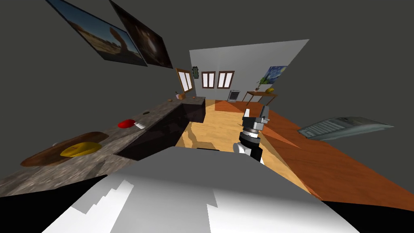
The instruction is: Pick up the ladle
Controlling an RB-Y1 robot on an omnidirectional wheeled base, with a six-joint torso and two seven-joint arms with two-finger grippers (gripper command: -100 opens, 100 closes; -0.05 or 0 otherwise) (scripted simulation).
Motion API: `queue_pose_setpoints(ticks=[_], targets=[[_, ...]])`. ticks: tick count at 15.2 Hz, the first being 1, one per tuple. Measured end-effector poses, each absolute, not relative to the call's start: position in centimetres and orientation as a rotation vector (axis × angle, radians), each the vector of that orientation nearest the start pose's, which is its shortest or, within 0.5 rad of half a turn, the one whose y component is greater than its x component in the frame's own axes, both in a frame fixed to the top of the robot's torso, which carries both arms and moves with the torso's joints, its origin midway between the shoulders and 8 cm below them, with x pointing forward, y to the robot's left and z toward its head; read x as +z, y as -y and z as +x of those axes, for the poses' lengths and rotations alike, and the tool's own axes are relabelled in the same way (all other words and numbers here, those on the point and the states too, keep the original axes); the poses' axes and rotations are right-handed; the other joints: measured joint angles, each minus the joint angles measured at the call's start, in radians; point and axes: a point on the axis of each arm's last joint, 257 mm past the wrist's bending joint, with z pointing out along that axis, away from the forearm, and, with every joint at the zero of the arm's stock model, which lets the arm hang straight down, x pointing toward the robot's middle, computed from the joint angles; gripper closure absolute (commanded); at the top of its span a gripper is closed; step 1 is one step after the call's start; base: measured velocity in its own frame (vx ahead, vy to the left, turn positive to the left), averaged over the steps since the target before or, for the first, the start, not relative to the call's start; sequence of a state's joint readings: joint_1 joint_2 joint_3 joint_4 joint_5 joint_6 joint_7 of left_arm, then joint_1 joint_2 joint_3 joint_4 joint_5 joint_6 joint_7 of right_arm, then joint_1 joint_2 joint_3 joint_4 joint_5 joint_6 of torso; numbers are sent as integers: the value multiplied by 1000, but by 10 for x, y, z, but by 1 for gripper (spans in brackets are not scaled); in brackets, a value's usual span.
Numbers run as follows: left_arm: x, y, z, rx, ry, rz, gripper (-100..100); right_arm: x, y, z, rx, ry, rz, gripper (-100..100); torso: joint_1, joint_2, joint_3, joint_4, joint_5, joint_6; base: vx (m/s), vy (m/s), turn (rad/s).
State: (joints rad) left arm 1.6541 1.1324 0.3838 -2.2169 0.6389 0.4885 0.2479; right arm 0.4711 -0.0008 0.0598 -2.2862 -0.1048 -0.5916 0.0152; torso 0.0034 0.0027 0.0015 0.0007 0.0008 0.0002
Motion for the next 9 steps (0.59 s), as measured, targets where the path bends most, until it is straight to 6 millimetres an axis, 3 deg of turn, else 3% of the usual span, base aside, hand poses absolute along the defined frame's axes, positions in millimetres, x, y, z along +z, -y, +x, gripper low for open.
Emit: queue_pose_setpoints(ticks=[4, 9], targets=[[-331, -524, -26, 115, -2056, -2029, -100, 52, 269, 329, 1446, -462, 628, 0, -1, -1, 0, 0, 0, -1, -42, 31, -129], [-344, -529, -37, 123, -2041, -2045, -100, 52, 269, 329, 1446, -462, 628, 0, -4, -7, -4, -1, -1, -1, 28, -4, -47]])
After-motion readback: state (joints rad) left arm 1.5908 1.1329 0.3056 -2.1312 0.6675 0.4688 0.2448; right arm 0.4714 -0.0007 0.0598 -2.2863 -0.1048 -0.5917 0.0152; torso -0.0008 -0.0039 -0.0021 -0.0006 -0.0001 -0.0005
